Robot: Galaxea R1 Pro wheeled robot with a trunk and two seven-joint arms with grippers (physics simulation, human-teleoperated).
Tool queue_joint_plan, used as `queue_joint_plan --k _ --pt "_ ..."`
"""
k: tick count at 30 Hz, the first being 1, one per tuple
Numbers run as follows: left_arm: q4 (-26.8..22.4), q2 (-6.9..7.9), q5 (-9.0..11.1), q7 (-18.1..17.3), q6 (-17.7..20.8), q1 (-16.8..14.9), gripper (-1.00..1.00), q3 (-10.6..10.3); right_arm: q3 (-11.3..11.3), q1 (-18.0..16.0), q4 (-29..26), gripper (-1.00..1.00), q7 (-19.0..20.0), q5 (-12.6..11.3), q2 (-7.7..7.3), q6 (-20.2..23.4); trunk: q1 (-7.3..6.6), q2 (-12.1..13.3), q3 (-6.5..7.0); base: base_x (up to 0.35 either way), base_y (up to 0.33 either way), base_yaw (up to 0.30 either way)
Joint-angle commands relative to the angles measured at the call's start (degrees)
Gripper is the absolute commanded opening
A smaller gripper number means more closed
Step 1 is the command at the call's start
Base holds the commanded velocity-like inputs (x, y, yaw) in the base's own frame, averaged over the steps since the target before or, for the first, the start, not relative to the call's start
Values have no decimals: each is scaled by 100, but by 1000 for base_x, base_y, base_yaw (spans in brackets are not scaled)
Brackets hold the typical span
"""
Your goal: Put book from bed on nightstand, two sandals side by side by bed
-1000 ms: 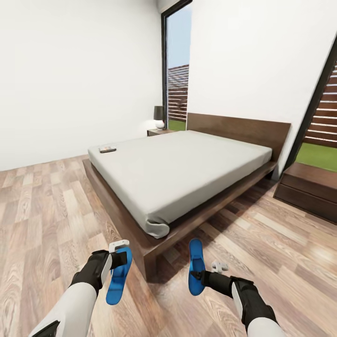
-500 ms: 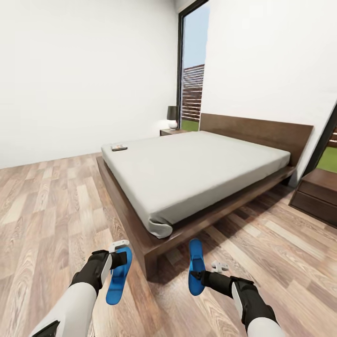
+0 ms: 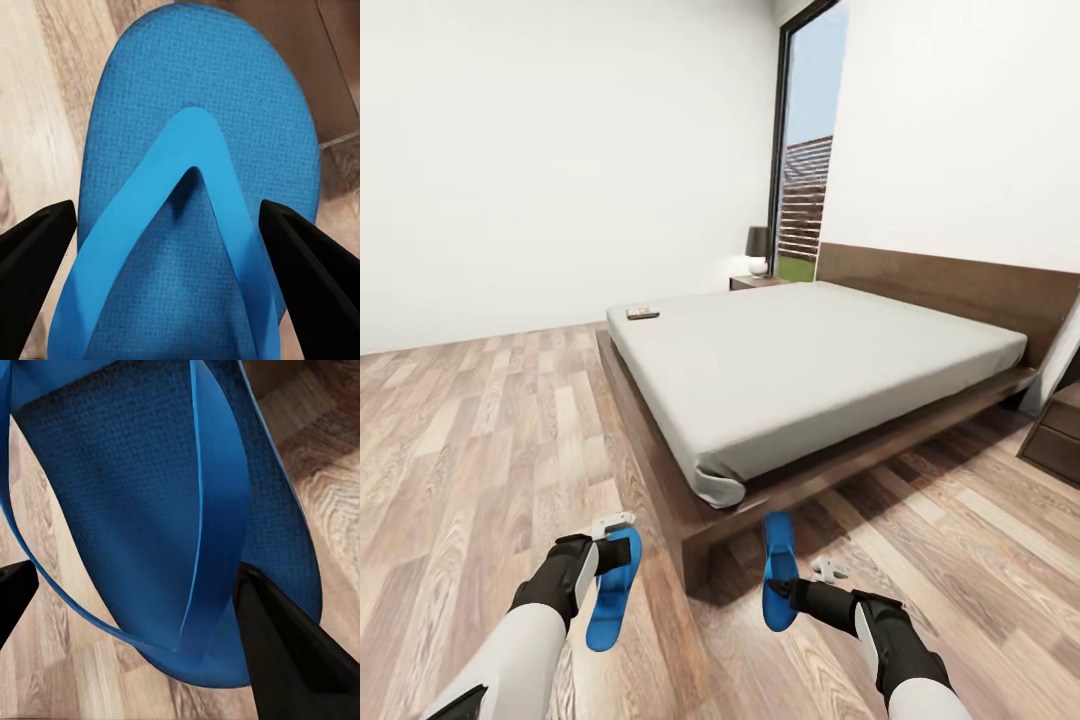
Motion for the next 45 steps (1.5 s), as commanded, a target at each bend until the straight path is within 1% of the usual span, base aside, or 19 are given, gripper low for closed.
queue_joint_plan --k 1,23,33,41,45 --pt "-12 -9 -61 -54 23 -6 -100 55 -48 -6 -13 -100 56 37 9 38 -1 -3 -6 0 -6 199" --pt "-14 -13 -61 -54 23 -6 -100 95 -49 -6 -13 -100 56 36 9 38 -1 -3 -6 0 -1 198" --pt "-14 -16 -61 -54 22 -6 -100 91 -49 -6 -13 -100 56 36 9 38 -1 -3 -6 0 -80 191" --pt "-14 -16 -61 -54 8 -6 -100 94 -54 -6 -13 -100 75 36 6 38 -1 -3 -6 51 -105 52" --pt "-14 -16 3 -50 6 -6 -100 96 -67 -6 -13 -100 87 29 0 38 -1 -3 -6 104 -107 4"
